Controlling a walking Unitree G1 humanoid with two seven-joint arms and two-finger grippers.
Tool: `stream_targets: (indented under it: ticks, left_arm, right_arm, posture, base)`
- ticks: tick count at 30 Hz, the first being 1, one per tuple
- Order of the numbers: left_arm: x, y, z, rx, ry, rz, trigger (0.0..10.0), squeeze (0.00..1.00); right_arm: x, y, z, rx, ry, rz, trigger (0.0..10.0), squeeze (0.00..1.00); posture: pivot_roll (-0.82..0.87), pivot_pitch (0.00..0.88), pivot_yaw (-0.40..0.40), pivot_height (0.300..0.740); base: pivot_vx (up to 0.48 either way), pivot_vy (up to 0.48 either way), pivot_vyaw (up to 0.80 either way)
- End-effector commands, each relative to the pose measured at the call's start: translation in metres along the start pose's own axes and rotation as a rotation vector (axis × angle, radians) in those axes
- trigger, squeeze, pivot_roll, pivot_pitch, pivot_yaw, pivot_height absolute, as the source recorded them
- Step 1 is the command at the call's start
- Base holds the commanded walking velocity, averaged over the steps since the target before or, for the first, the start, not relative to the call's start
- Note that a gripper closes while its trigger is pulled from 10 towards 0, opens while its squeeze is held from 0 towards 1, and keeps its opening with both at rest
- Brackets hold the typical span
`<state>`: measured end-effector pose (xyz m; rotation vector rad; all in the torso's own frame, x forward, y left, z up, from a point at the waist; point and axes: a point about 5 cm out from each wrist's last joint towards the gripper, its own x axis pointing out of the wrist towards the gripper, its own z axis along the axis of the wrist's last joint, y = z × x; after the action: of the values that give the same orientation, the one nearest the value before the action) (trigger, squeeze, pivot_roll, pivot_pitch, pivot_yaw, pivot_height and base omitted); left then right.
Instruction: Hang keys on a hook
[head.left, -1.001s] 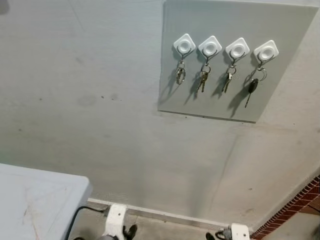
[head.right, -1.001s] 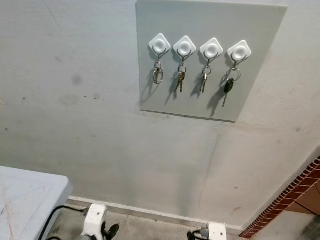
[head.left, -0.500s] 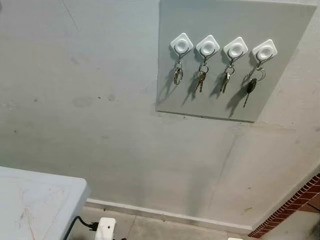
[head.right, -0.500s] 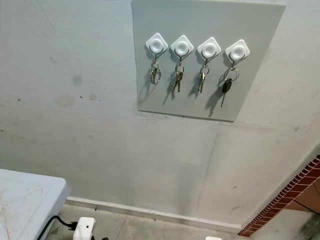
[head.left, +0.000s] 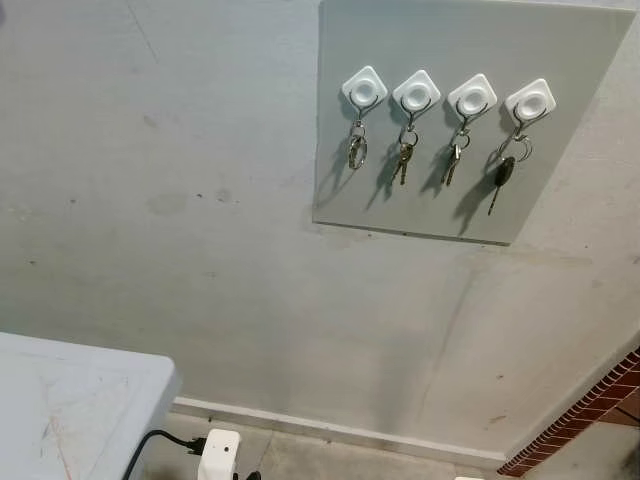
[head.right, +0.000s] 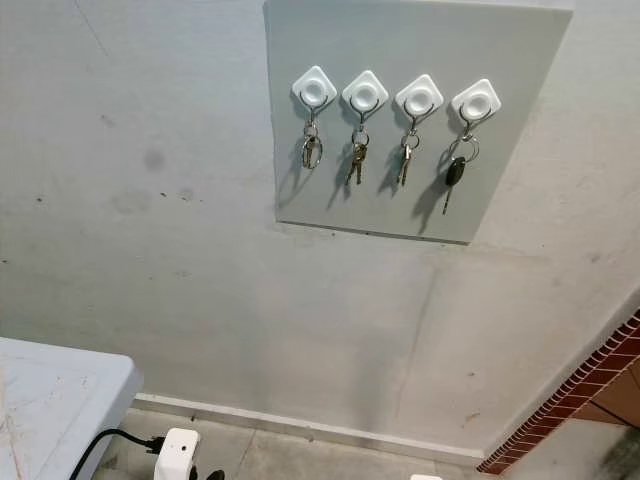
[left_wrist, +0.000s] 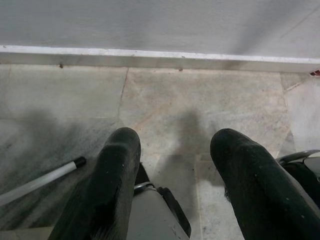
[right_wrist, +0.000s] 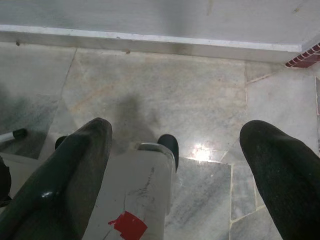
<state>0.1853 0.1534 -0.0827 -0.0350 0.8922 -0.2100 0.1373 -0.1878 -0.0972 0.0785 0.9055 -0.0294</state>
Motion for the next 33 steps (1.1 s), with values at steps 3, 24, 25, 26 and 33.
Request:
stream_targets:
  ticks: [3, 24, 25, 26, 33]
  left_arm:
    - [-0.0005, 0.0020, -0.0009, 0.013, 0.012, -0.005, 10.0, 0.00]
    - [-0.0006, 0.0022, -0.0016, 0.021, 0.021, -0.008, 10.0, 0.00]
    - [-0.0006, 0.0022, -0.0017, 0.020, 0.021, -0.007, 10.0, 0.00]
    - [-0.0006, 0.0021, -0.0018, 0.019, 0.022, -0.007, 10.0, 0.00]
    - [-0.0010, 0.0028, -0.0031, 0.018, 0.027, -0.004, 10.0, 0.00]
  right_arm:
    - [0.0001, 0.0004, -0.0002, -0.001, 0.000, -0.007, 10.0, 0.00]
    - [0.0004, 0.0006, 0.0005, 0.005, -0.001, -0.010, 10.0, 0.00]
    - [0.0004, 0.0006, 0.0005, 0.006, -0.001, -0.010, 10.0, 0.00]
    - [0.0004, 0.0004, 0.0007, 0.007, -0.001, -0.010, 10.0, 0.00]
    - [0.0006, 0.0003, 0.0009, 0.010, -0.002, -0.011, 10.0, 0.00]
  posture:
    - [-0.08, 0.000, 0.025, 0.740]
    - [-0.09, 0.000, 0.025, 0.740]
    - [-0.09, 0.000, 0.025, 0.740]
    - [-0.08, 0.000, 0.025, 0.740]
    - [-0.08, 0.000, 0.025, 0.740]
  base:
    - [0.000, -0.384, 0.00]
    - [0.000, -0.480, 0.00]
    - [0.000, -0.480, 0.00]
    - [0.000, -0.480, 0.00]
    - [0.000, -0.480, 0.00]
